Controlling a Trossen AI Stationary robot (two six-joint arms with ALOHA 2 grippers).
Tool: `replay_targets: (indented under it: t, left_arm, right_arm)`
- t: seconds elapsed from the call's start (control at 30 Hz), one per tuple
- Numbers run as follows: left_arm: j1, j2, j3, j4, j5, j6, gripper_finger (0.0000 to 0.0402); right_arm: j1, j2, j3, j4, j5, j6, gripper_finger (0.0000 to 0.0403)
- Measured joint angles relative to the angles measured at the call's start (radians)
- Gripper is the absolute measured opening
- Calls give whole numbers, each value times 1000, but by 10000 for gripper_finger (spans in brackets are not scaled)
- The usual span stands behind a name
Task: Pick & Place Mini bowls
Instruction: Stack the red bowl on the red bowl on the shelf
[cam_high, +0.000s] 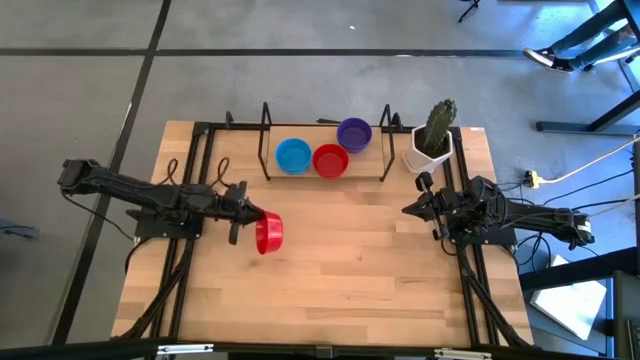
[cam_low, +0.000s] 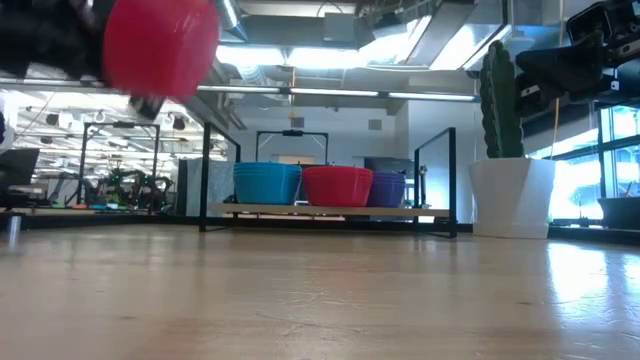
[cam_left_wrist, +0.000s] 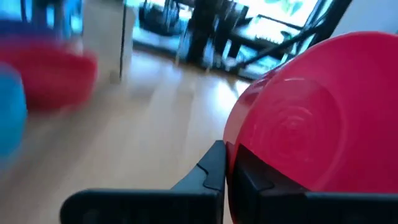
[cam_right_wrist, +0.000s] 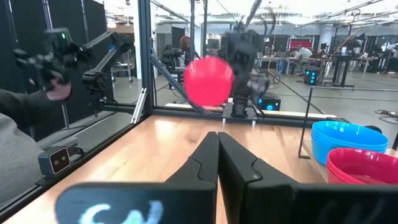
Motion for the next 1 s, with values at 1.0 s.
replay_targets:
  t: [1.0]
  left_arm:
    - [599,1321,1630,-1051,26,399,3]
  right_arm:
    - [0,0,0,-11,0,2,5]
